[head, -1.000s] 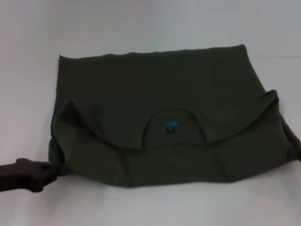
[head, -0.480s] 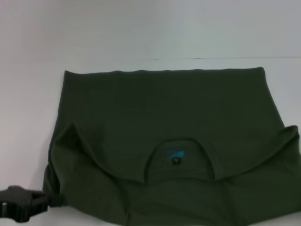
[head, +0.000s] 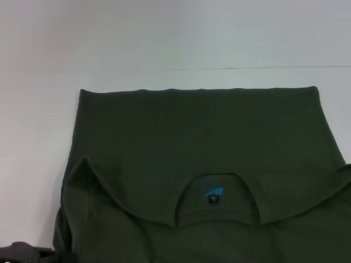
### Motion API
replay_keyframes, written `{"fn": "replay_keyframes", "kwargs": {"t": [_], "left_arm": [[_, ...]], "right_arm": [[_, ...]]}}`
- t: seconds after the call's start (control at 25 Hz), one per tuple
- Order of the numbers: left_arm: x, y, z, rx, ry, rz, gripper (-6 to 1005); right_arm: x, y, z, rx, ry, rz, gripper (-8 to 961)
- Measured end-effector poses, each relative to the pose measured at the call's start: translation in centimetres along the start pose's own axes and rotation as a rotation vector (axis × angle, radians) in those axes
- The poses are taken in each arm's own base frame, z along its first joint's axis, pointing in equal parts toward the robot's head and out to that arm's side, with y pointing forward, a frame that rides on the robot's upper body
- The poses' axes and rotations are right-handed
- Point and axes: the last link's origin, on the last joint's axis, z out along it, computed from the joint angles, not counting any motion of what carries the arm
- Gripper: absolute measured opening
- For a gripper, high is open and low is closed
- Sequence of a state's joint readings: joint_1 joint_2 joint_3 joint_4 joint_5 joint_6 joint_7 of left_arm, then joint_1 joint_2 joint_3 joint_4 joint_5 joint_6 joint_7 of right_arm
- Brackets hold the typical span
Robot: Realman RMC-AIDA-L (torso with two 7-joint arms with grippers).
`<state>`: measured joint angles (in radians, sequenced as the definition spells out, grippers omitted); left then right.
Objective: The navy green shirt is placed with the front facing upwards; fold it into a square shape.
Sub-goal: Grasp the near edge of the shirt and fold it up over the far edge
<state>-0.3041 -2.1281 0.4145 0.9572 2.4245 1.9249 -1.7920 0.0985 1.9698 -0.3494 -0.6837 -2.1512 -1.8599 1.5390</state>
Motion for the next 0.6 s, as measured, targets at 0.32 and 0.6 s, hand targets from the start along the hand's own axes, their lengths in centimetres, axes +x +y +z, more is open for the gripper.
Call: {"fn": "replay_keyframes", "kwargs": {"t": [0.32, 0.6], "left_arm": [[0.5, -0.1, 0.1, 0.0, 0.003, 0.006, 4], [3.5, -0.7, -0.3, 0.034, 0.059, 0.052, 4]], "right_arm": [[-0.5, -0.2, -0.3, 0.02, -0.045, -0.002, 77], [-4.4, -0.9, 0.0, 0.026, -0.161, -0.06, 82]]}}
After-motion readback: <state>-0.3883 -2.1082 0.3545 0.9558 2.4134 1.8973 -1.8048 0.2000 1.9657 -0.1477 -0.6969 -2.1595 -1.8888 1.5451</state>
